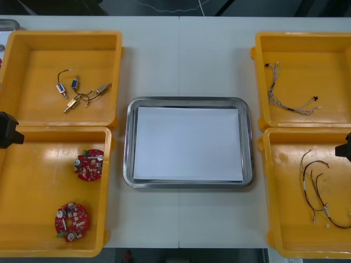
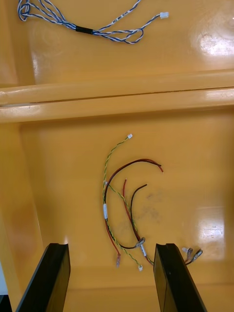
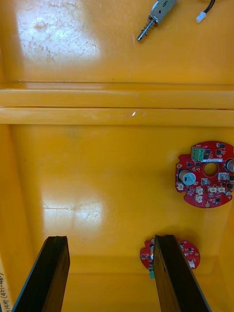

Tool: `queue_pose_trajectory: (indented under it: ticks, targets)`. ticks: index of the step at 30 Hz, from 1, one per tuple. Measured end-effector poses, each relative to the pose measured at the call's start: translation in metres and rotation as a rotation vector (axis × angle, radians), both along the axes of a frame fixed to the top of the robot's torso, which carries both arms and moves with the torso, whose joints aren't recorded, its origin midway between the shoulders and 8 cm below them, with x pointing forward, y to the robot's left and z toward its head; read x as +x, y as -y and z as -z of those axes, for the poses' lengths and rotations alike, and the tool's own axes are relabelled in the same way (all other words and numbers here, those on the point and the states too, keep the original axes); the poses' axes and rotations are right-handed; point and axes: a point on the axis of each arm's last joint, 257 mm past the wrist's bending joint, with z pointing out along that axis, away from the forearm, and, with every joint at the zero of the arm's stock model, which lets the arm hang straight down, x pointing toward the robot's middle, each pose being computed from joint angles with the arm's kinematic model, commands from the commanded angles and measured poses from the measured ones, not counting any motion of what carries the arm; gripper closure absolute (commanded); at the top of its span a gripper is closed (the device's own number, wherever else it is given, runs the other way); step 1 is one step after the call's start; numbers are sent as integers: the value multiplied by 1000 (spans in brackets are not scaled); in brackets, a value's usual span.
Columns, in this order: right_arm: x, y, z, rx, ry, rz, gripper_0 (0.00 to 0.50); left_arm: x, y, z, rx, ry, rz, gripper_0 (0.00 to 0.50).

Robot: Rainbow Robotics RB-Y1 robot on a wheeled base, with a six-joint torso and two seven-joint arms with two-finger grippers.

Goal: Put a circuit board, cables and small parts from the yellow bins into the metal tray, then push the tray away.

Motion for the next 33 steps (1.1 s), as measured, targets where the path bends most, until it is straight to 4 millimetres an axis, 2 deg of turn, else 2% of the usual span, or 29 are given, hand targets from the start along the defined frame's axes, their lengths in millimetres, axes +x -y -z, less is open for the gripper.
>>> queue_pose_trajectory:
  ticks: [33]
  targets:
    - [0, 0, -2, -5, 6, -2, 0, 0, 0, 0, 0, 0, 0, 0]
